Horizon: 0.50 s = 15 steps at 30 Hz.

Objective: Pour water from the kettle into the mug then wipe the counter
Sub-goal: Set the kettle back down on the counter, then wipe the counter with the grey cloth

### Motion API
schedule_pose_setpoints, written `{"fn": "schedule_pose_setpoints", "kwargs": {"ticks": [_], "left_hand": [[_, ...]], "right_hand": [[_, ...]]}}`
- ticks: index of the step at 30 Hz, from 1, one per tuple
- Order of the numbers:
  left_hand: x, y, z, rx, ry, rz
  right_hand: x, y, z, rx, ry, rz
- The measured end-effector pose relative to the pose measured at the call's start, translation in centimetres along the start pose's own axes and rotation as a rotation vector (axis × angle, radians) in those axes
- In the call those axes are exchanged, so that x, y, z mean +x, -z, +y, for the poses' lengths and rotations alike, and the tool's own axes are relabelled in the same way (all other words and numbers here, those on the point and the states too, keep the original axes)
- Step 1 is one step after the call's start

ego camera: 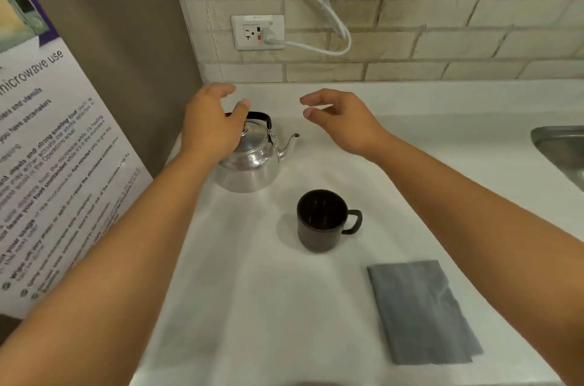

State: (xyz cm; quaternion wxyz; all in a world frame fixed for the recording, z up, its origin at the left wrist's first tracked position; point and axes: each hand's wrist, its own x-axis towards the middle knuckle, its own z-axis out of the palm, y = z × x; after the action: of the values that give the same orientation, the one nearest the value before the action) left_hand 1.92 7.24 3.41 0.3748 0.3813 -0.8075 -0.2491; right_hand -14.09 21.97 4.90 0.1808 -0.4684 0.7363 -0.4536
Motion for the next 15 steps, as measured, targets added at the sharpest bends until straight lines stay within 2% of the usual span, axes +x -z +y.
{"fn": "schedule_pose_setpoints", "kwargs": {"ticks": [4, 6, 8, 10, 12, 15], "left_hand": [[-7.7, 0.0, 0.0, 0.01, -0.211, 0.011], [-11.9, -0.6, -1.5, 0.059, -0.206, -0.059], [-16.0, -1.4, -3.5, 0.141, -0.125, -0.197], [-19.7, -2.2, -5.3, 0.231, -0.037, -0.356], [-22.4, -3.0, -6.6, 0.33, -0.001, -0.468], [-24.0, -3.9, -7.5, 0.434, -0.033, -0.498]], "right_hand": [[-9.0, 1.0, 2.5, -0.068, 0.046, 0.158], [-14.4, 0.7, 5.5, -0.173, 0.006, 0.242], [-19.7, 0.1, 9.1, -0.326, -0.096, 0.262], [-24.4, -0.9, 12.3, -0.529, -0.222, 0.1], [-27.1, -1.7, 14.8, -0.705, -0.241, -0.096], [-25.7, -1.9, 16.3, -0.735, -0.199, -0.155]]}}
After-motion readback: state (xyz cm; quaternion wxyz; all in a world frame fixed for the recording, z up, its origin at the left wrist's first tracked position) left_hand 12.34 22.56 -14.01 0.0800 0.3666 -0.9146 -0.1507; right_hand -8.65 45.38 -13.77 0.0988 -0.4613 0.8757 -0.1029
